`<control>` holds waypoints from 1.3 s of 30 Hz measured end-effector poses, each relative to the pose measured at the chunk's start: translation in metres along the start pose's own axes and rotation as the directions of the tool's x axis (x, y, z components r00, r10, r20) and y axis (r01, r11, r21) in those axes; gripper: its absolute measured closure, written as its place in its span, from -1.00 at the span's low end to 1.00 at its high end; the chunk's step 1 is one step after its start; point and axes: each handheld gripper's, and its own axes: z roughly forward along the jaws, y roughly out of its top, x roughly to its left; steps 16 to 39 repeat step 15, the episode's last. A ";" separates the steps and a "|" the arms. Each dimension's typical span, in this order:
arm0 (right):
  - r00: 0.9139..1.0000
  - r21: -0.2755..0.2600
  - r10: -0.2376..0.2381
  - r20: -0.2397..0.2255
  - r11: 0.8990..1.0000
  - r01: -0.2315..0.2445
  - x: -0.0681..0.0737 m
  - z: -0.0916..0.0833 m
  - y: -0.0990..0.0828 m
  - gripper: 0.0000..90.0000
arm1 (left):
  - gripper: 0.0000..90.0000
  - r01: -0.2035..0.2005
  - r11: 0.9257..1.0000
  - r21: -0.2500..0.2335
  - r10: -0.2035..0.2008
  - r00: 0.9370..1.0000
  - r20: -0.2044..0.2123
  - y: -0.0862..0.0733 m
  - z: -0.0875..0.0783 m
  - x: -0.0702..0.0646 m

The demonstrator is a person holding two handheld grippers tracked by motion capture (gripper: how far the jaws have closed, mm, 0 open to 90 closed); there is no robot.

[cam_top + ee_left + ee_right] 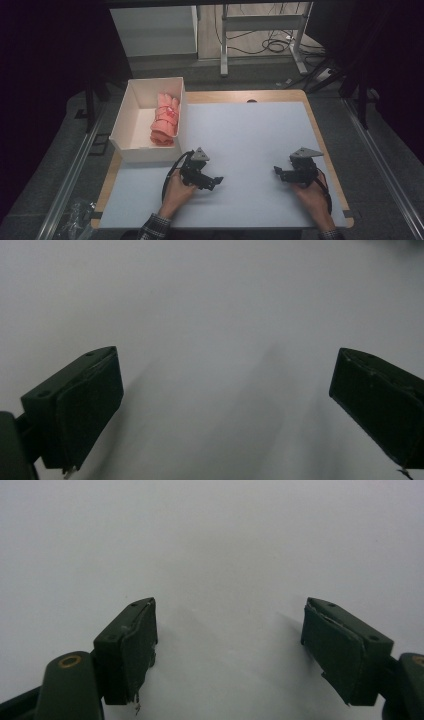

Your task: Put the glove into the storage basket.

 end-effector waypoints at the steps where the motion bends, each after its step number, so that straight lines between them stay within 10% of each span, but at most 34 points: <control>1: 1.000 0.000 0.000 0.000 1.000 0.000 0.000 0.000 0.000 -0.50 | -0.97 -0.004 1.000 0.006 0.004 1.000 -0.008 -0.001 0.001 0.000; 12: 1.000 0.000 0.000 0.000 1.000 0.000 0.000 0.000 0.000 -0.50 | -1.00 -0.066 0.996 0.060 0.070 0.995 -0.076 -0.004 0.008 -0.009; 39: 1.000 0.000 -0.001 0.001 1.000 0.001 0.000 0.000 0.000 -0.50 | -1.00 -0.065 0.996 0.061 0.069 0.995 -0.075 -0.004 0.008 -0.008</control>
